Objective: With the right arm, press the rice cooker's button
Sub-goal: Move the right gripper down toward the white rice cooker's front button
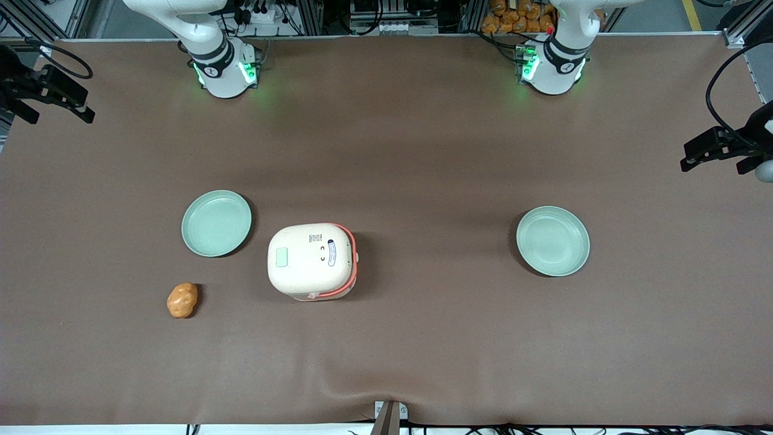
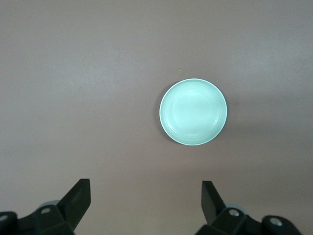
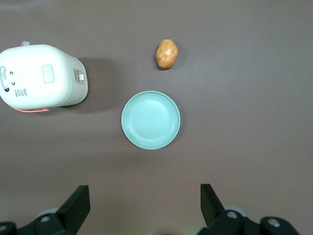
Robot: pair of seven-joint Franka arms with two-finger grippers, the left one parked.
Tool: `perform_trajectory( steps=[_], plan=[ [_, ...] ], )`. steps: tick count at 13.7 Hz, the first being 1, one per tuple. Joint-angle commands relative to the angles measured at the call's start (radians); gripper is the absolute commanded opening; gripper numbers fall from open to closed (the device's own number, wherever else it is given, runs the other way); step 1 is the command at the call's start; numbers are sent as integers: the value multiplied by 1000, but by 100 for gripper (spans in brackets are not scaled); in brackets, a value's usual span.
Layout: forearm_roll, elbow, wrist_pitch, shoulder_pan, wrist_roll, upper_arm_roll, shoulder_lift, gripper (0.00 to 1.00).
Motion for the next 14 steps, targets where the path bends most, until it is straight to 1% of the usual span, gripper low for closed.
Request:
perform_trajectory(
  steps=[1, 4, 6, 8, 14],
  plan=[
    [-6, 3, -6, -8, -12, 8, -5, 100],
    [-6, 11, -2, -6, -9, 10, 8, 100],
    [9, 11, 7, -6, -7, 10, 30, 100],
    [11, 9, 12, 27, 1, 11, 46, 100],
    [11, 9, 115, 117, 5, 11, 127, 100]
  ],
)
